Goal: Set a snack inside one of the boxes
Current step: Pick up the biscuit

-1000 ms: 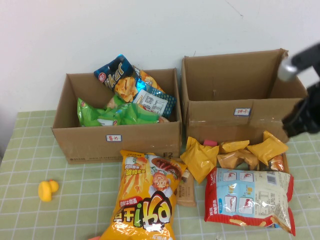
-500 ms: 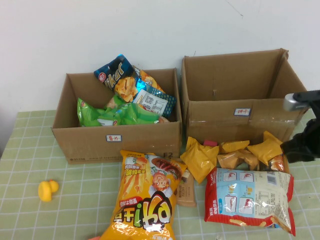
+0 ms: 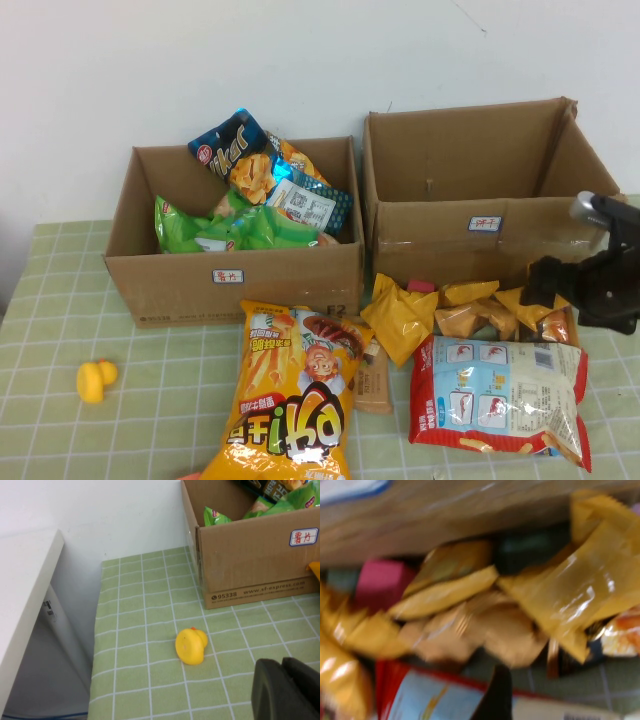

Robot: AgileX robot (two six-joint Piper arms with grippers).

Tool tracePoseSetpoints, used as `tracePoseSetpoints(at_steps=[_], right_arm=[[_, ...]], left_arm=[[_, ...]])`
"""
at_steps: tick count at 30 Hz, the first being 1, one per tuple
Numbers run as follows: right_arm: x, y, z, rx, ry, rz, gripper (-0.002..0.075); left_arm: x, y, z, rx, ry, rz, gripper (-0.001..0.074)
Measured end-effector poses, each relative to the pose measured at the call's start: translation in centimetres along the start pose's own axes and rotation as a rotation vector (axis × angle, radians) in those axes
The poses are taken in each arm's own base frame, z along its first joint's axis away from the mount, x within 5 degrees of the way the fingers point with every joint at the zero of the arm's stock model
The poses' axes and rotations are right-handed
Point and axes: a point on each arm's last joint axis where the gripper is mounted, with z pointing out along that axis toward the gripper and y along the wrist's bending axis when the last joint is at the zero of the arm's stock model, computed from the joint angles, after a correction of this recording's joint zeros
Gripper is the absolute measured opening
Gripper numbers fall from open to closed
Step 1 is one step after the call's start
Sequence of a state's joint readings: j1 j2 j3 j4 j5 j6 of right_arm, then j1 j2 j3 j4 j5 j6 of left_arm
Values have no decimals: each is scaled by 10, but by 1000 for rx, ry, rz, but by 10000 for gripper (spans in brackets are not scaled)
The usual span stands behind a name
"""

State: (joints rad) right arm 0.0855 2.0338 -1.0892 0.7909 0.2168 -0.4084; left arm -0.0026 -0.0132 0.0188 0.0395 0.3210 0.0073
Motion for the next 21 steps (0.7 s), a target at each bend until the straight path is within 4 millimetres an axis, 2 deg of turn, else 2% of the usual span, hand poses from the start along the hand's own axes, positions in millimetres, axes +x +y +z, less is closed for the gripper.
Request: tracePoseSetpoints(at_steps=[8, 13, 21], right_arm=[[9, -16, 33, 54, -11, 155, 662], [5, -16, 50, 38, 9, 176, 659], [-11, -9, 57, 6, -16, 177, 659]], left_arm=[[0, 0, 0, 0, 0, 2, -3], [0, 0, 0, 0, 0, 2, -3], [0, 0, 0, 0, 0, 2, -3]])
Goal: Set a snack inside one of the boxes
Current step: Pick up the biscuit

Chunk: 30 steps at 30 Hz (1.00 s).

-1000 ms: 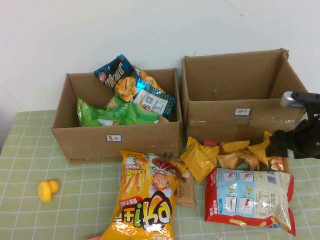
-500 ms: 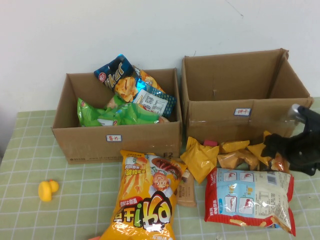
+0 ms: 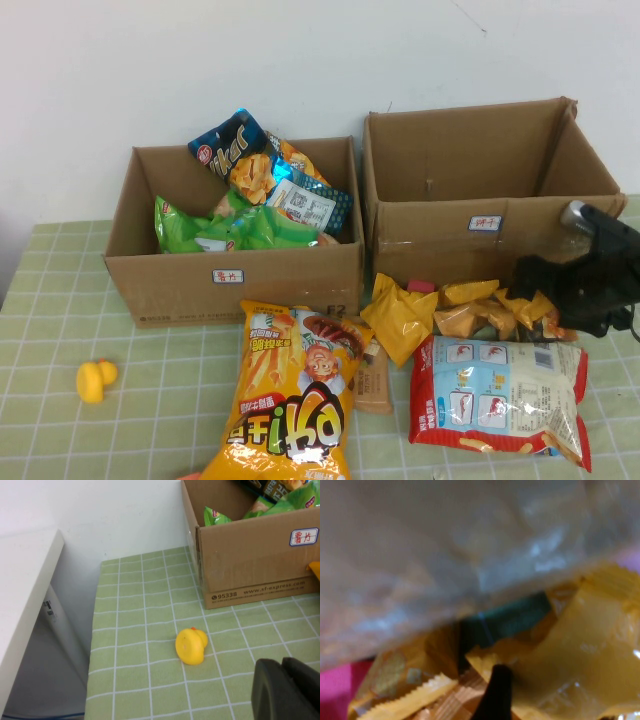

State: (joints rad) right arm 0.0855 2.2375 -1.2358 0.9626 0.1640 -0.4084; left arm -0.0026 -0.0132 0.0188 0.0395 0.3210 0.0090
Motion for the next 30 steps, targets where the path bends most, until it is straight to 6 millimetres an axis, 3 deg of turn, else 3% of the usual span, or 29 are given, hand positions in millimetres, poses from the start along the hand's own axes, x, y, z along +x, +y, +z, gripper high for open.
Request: tracePoseSetpoints(at_steps=[6, 9, 14, 21, 25, 30], right_arm=[[-2, 1, 0, -4, -6, -12, 575], [-2, 2, 0, -6, -4, -41, 463], [-1, 3, 0, -16, 14, -66, 211], [4, 10, -8, -68, 94, -113, 190], [-3, 26, -38, -127, 105, -199, 190], [-18, 55, -103, -202, 24, -377, 189]], left_arm=[[0, 0, 0, 0, 0, 0, -3], [0, 0, 0, 0, 0, 0, -3], [0, 0, 0, 0, 0, -2, -3], [0, 0, 0, 0, 0, -2, -3], [0, 0, 0, 0, 0, -2, -3], [0, 0, 0, 0, 0, -2, -3]])
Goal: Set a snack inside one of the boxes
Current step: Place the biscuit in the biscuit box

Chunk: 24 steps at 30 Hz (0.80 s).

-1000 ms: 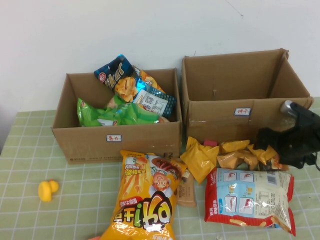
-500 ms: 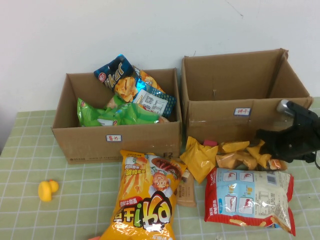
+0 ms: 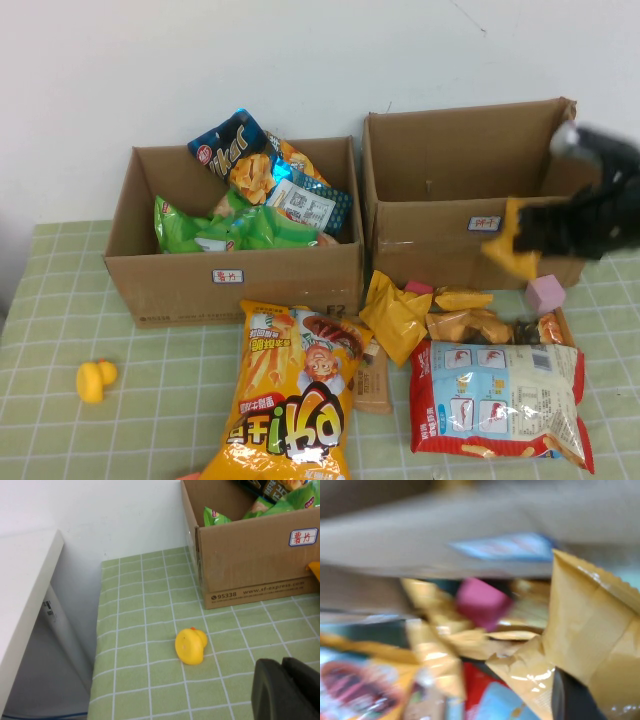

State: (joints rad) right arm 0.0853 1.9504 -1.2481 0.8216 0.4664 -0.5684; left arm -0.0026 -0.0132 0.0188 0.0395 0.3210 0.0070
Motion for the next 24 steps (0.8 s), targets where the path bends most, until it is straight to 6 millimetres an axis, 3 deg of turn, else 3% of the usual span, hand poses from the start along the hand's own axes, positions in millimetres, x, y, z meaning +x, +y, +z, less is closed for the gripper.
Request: tracePoseSetpoints(at_steps=[7, 12, 14, 18, 24], right_arm=[[-25, 45, -94, -42, -234, -217, 189], [-46, 49, -118, 30, -464, -246, 189], [-55, 47, -115, 48, -500, -241, 189], [-70, 37, -90, 63, -492, -226, 188], [-79, 13, -28, 80, -408, -196, 188]], left_arm=[[0, 0, 0, 0, 0, 0, -3], [0, 0, 0, 0, 0, 2, -3], [0, 0, 0, 0, 0, 2, -3], [0, 0, 0, 0, 0, 2, -3], [0, 0, 0, 0, 0, 2, -3]])
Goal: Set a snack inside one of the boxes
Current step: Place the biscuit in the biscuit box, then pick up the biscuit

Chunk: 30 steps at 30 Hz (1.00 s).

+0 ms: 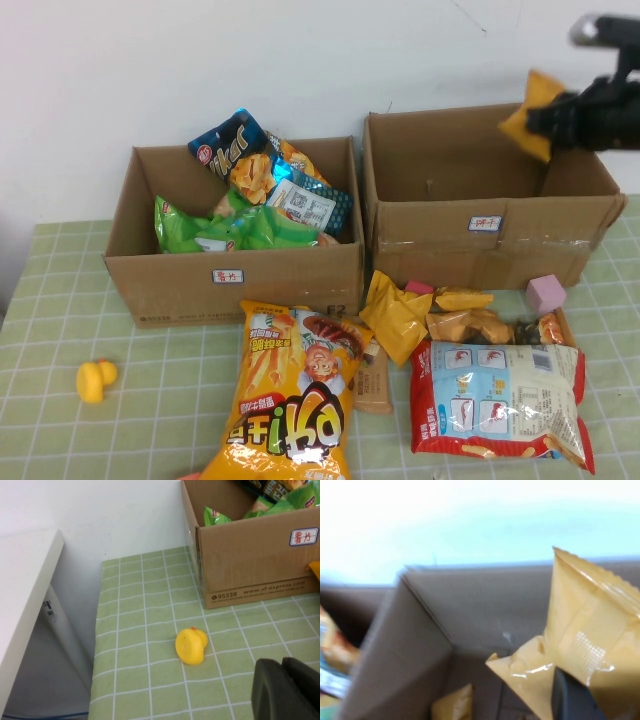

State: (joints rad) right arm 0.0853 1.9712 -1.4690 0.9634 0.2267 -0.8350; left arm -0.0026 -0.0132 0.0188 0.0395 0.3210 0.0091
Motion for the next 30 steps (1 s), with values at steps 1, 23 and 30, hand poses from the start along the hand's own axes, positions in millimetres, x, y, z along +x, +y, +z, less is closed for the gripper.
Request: tracePoseSetpoints(at_steps=[1, 23, 30], right_arm=[[5, -3, 9, 2, 16, 6, 190], [-20, -1, -66, -175, 209, -229, 189], [3, -4, -85, -260, 505, -324, 11]], left_arm=[[0, 0, 0, 0, 0, 0, -3], [0, 0, 0, 0, 0, -2, -3], [0, 0, 0, 0, 0, -2, -3]])
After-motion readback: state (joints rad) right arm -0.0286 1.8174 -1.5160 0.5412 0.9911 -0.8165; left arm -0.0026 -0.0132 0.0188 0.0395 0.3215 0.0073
